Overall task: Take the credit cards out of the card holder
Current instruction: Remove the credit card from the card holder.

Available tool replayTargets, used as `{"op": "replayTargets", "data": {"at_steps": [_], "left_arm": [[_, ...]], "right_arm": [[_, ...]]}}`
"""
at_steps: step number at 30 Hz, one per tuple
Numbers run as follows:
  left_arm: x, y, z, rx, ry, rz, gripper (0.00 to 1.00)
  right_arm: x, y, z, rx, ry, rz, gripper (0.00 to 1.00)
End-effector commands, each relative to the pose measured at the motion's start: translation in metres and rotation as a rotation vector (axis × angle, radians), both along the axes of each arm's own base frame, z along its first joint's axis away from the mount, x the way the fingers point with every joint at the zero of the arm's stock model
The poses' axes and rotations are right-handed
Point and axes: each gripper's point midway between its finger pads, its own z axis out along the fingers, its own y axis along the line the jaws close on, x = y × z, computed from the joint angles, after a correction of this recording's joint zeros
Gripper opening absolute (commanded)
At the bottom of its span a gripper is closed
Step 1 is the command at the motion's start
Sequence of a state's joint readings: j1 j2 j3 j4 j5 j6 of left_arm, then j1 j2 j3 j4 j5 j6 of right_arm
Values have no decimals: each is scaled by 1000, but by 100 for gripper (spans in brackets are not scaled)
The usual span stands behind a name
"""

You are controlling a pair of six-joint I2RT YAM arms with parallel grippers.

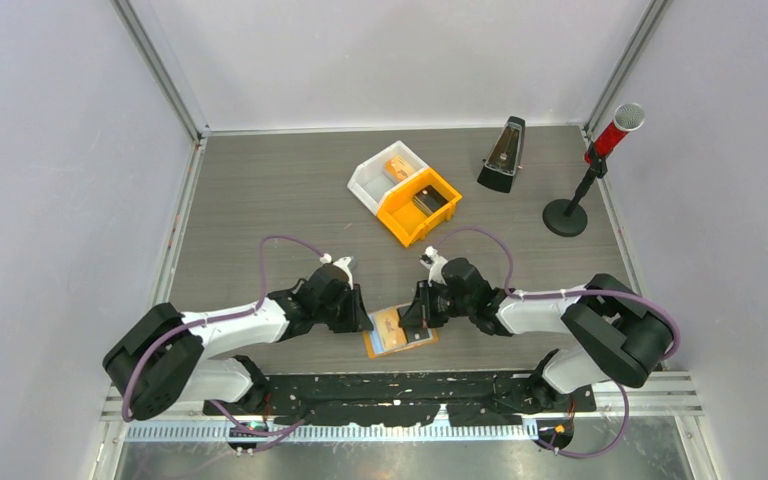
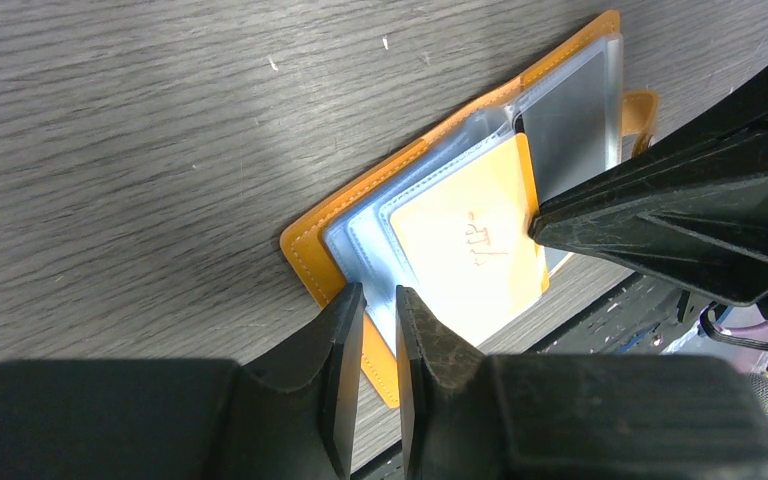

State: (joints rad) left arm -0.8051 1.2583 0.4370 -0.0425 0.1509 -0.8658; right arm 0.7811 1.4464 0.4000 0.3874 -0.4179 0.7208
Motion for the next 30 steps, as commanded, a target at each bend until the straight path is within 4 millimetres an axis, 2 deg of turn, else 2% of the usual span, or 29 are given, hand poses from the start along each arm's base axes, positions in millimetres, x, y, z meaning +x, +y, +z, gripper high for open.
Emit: {"op": "replayTargets", "data": {"at_steps": [1,9,17,24,30], "left_arm": [[-6,24,-28,137,26,26,22],[-5,26,-32,155,30,22,22],[-5,27,-32,158,27,21,22],[-4,26,-32,156,17,14,22],[-3,21,-19,131,6,0,23]], "right_arm": [[1,-4,7,26,-27,8,5],[11,-16,19,56,-37,-38,5],[9,-20,34,97,-44,-20,5],[7,-23,36,91,-36,-3,5],[13,-38,38,17,-59,-58,5]]}}
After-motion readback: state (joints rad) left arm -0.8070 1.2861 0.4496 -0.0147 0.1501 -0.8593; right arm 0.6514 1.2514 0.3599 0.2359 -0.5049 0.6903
